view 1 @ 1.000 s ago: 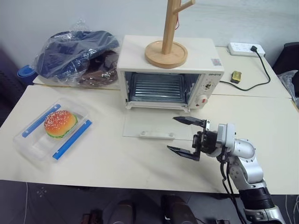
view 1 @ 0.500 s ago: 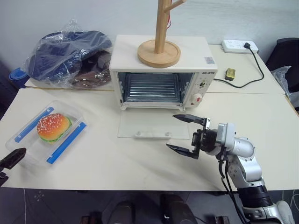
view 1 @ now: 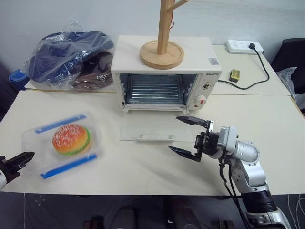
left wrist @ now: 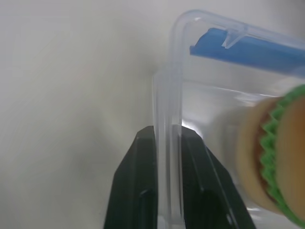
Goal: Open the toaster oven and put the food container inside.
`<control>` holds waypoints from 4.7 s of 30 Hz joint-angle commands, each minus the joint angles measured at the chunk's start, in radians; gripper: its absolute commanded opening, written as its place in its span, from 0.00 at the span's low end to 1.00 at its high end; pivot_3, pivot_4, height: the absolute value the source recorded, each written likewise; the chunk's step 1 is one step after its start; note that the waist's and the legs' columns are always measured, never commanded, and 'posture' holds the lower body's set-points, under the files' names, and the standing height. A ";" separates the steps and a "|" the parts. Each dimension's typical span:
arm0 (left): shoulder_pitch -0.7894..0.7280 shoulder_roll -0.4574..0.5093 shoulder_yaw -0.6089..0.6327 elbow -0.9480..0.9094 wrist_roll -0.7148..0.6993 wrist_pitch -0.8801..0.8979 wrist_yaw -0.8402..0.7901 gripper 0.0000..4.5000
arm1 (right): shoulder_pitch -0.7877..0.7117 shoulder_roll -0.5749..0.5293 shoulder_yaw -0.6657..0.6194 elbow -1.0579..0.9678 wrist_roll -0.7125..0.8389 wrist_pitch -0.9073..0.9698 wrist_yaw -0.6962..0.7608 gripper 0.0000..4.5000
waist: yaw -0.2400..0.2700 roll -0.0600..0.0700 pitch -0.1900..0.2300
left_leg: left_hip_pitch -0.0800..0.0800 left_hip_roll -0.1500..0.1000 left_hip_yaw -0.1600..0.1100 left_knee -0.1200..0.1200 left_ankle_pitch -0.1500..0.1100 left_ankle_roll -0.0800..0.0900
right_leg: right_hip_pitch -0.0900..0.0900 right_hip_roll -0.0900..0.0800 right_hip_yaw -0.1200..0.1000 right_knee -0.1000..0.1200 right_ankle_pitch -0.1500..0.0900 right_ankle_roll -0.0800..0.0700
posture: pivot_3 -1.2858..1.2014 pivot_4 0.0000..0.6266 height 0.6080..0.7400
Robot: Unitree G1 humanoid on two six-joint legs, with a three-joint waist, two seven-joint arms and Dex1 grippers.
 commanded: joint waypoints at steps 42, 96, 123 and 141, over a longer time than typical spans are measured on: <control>-0.926 -0.163 -0.699 -0.193 0.140 -0.021 -0.041 0.66 | 0.347 -0.202 -0.144 -0.318 0.076 0.201 -0.218 1.00 | -0.002 0.002 0.002 | -0.001 0.000 0.002 0.004 0.007 -0.011 | -0.002 0.005 0.003 0.006 0.000 0.002 | 0.52 0.24 1.00; -0.402 -0.181 -0.665 -0.150 0.720 -1.001 -1.158 0.53 | -0.118 -0.295 -0.116 0.287 -0.167 0.209 -0.079 0.00 | 0.007 0.003 0.003 | -0.015 -0.001 0.002 0.007 0.006 -0.002 | -0.010 0.000 0.001 -0.001 0.002 0.005 | 0.52 0.24 1.00; -0.287 -0.320 -0.467 -0.210 0.696 -1.042 -0.886 0.99 | -0.321 0.035 -0.225 0.229 0.186 0.247 -0.221 0.00 | 0.002 0.005 0.004 | -0.017 -0.001 0.002 0.007 0.008 -0.005 | -0.016 0.001 0.003 0.007 0.003 0.004 | 0.52 0.24 1.00; 0.025 -0.272 -0.476 -0.114 0.902 -1.308 -1.030 1.00 | 0.093 -0.270 -0.184 0.265 0.021 -0.028 0.257 0.99 | 0.003 0.003 0.003 | -0.012 0.000 0.006 0.005 0.002 0.005 | -0.010 -0.001 0.002 0.000 0.005 0.003 | 0.52 0.24 1.00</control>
